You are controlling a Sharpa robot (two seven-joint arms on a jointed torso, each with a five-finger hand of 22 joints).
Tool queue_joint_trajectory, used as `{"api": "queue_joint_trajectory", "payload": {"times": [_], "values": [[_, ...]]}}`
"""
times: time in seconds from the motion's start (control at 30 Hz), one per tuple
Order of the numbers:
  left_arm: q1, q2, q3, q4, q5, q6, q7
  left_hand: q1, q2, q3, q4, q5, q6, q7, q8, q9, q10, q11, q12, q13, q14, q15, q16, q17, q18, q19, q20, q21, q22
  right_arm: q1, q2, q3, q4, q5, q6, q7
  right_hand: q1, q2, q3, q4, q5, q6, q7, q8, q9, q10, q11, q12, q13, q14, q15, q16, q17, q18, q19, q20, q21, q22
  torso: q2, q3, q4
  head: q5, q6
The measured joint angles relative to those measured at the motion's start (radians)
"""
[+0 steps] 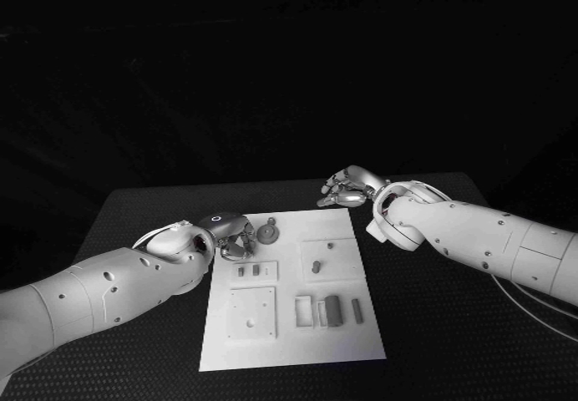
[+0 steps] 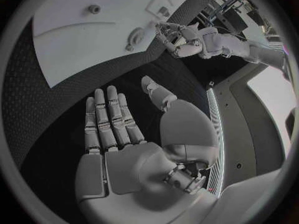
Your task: Assemble the parts on the task board
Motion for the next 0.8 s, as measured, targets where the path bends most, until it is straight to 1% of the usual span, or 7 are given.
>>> {"api": "queue_joint_trajectory", "payload": {"times": [0.07,0.5,0.8], "values": [[0.0,0.003,0.0,-0.005,0.0,0.002,0.0,0.0,0.0,0.0,0.0,0.0,0.0,0.0,0.0,0.0,0.0,0.0,0.001,0.0,0.0,0.0,0.0,0.0,0.0,0.0,0.0,0.0,0.0,0.0,0.0,0.0,0.0,0.0,0.0,0.0,0.004,0.004,0.0,0.0,0.0,0.0,0.0,0.0,0.0,0.0,0.0,0.0,0.0,0.0,0.0,0.0,0.001,0.0,0.0,0.0,0.0,0.0,0.0,0.0,-0.0005,0.0,0.0],[0.0,0.009,0.0,-0.012,0.0,0.008,0.0,0.002,-0.002,0.0,0.0,-0.002,0.002,0.002,0.0,0.0,0.001,-0.001,0.001,0.0,0.0,0.0,0.0,0.0,0.0,0.0,0.0,0.0,0.0,0.0,0.0,0.0,-0.001,0.0,0.0,0.0,0.004,0.004,0.0,0.0,0.0,0.0,0.0,0.0,0.0,0.004,-0.004,0.0,-0.002,0.0,0.0,-0.004,0.001,0.0,0.0,0.0,-0.004,0.001,0.001,0.0011,-0.0012,-0.001,-0.003],[0.001,0.011,0.0,-0.01,-0.001,0.015,0.0,-0.005,-0.002,0.006,0.0,-0.002,0.002,0.002,0.0,-0.001,0.001,-0.001,0.001,0.002,0.002,0.002,0.0,-0.001,0.0,0.0,0.003,0.0,0.0,0.0,0.0,0.0,-0.001,0.0,0.0,0.0,0.004,0.004,0.0,0.0,0.0,0.0,0.0,0.0,0.0,0.004,-0.004,0.0,-0.003,0.0,0.0,-0.004,0.002,0.0,0.0,0.0,-0.004,0.001,0.0,0.0014,-0.0015,-0.001,-0.003]]}}
